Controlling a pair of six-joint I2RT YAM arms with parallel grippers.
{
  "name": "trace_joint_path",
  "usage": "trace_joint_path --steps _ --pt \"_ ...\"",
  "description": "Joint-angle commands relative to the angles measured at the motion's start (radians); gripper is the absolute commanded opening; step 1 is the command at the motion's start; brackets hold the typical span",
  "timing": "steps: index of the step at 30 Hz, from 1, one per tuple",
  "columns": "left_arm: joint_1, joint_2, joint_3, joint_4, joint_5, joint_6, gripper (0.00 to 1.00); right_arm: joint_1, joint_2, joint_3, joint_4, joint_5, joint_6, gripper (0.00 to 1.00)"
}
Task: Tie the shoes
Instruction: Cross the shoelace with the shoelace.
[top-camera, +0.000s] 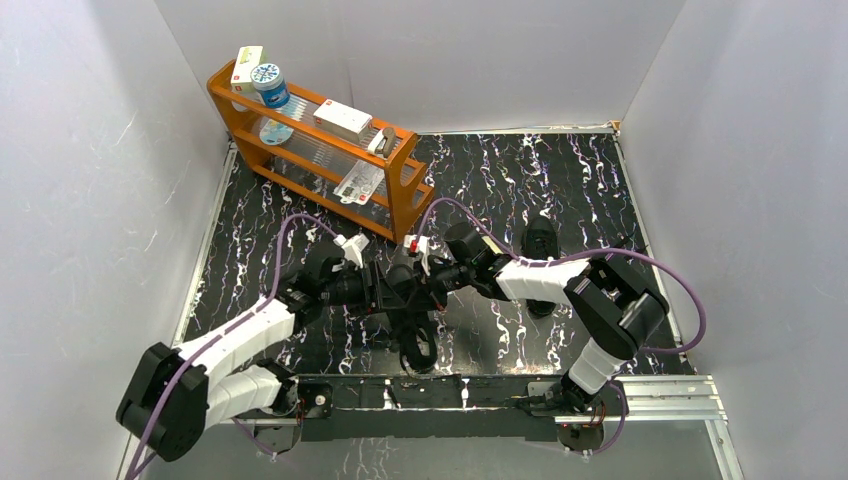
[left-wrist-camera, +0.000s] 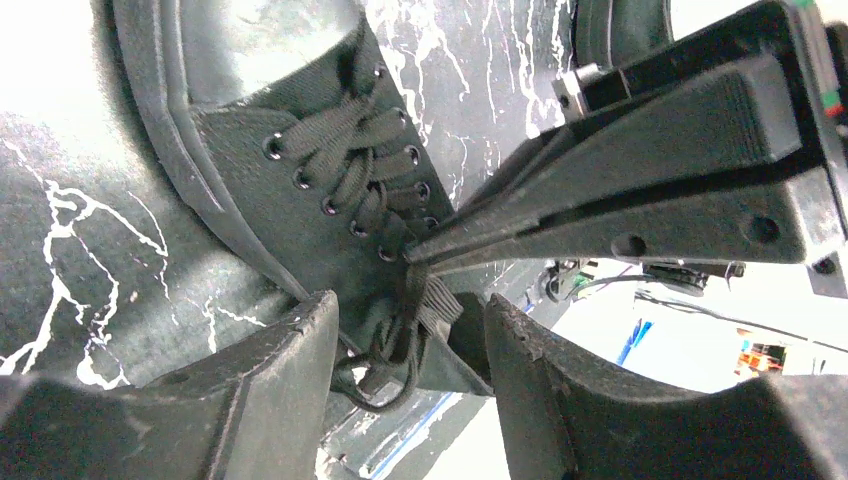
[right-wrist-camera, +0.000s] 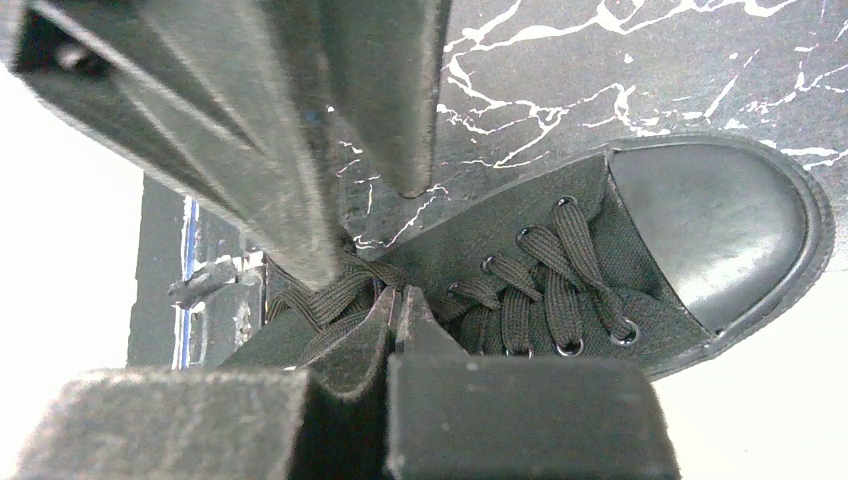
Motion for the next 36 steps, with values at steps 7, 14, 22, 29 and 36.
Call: trace_joint_path --steps 7,14,22,29,36 --pt "0.03 0.219 0.018 0.186 0.248 0.002 0.38 -0.004 -0.047 -0.007 0.036 -0.027 -0.014 0.0" --pt "0.029 0.212 0.031 0.122 0.206 0.029 0.24 -0.004 -0.054 -0.001 0.037 -0.031 -0.007 0.0" --pt "-0.002 0.282 0.101 0.03 0.146 0.096 0.21 -0.004 -0.058 -0.007 0.063 -0.044 0.02 0.0" --pt "-0.093 0.243 0.21 -0.095 -0.166 0.201 0.02 -0.004 -0.086 -0.029 0.102 -0.067 0.109 0.0" --pt "-0.101 0.189 0.01 0.361 -0.082 0.125 0.0 -0.012 -0.179 -0.057 0.105 -0.048 0.339 0.39"
